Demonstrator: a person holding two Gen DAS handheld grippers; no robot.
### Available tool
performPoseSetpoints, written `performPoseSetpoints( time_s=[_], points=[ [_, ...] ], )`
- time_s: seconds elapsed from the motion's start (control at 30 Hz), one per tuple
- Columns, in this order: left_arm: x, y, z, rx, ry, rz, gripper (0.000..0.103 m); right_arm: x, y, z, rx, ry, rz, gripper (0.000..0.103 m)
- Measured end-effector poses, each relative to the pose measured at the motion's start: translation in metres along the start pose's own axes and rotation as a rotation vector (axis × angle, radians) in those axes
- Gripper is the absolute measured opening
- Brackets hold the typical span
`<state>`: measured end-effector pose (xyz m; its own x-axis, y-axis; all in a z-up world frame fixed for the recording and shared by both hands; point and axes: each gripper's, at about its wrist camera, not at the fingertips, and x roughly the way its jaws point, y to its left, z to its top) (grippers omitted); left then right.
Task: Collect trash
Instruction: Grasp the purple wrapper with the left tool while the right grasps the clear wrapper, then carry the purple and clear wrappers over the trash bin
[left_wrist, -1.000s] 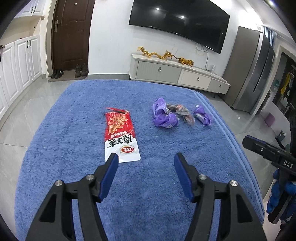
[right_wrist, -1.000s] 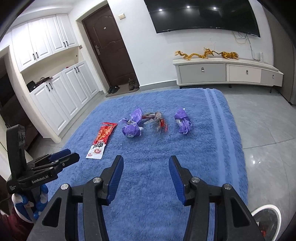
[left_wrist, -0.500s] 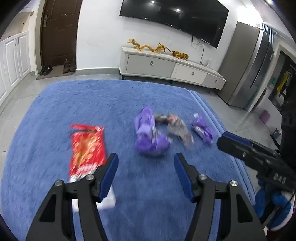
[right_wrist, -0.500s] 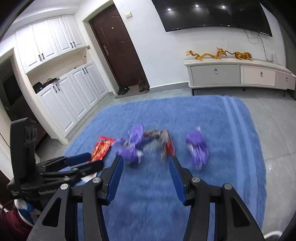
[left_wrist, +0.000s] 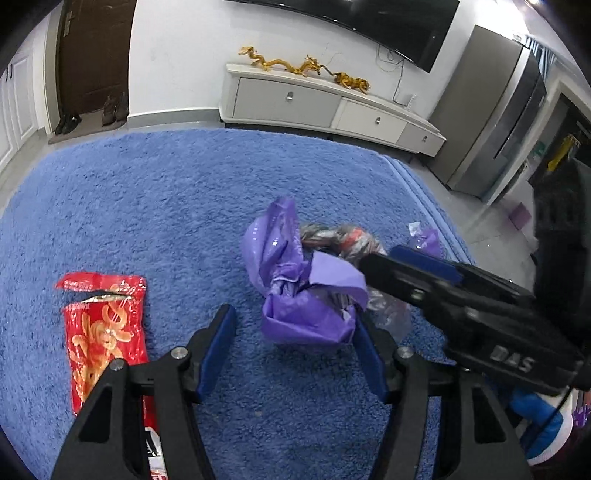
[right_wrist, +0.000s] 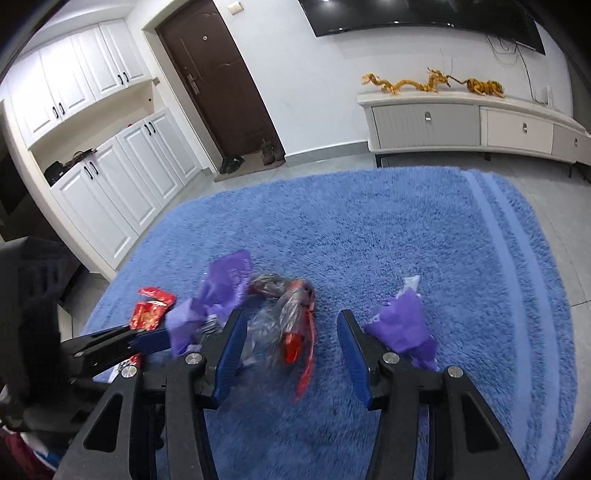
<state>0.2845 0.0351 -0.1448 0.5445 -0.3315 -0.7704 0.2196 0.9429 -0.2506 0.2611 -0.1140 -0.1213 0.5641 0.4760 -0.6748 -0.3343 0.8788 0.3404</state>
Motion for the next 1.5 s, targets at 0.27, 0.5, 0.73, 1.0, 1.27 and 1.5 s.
performPoseSetpoints(
  time_s=[0.27, 0.5, 0.73, 1.0, 1.27, 1.5],
  points=[
    [-0.006, 0.005, -0.007, -0.034, -0.022, -0.024, 0.022, 0.007, -0.004, 0.002, 0.007, 0.037, 0.016, 0.013],
    [-0.041, 0.002, -0.028, -0.019, -0.058, -0.018, 0.02, -0.02, 0.0, -0.014, 0.009, 0.008, 0.039, 0.011],
    [-0.098, -0.007, -0.06, -0.001, -0.113, -0.018, 0.02, -0.073, 0.02, -0.047, -0.016, -0.03, 0.056, 0.011],
    [-0.167, -0.042, -0.098, 0.081, -0.201, 0.026, 0.02, -0.151, 0.028, -0.083, 0.032, -0.112, 0.042, 0.011],
    [-0.212, -0.08, -0.131, 0.175, -0.273, 0.094, 0.02, -0.21, 0.047, -0.11, 0.012, -0.176, -0.015, 0.011],
    [-0.234, -0.107, -0.15, 0.229, -0.299, 0.121, 0.02, -0.247, 0.046, -0.135, 0.025, -0.22, -0.048, 0.011]
  ],
)
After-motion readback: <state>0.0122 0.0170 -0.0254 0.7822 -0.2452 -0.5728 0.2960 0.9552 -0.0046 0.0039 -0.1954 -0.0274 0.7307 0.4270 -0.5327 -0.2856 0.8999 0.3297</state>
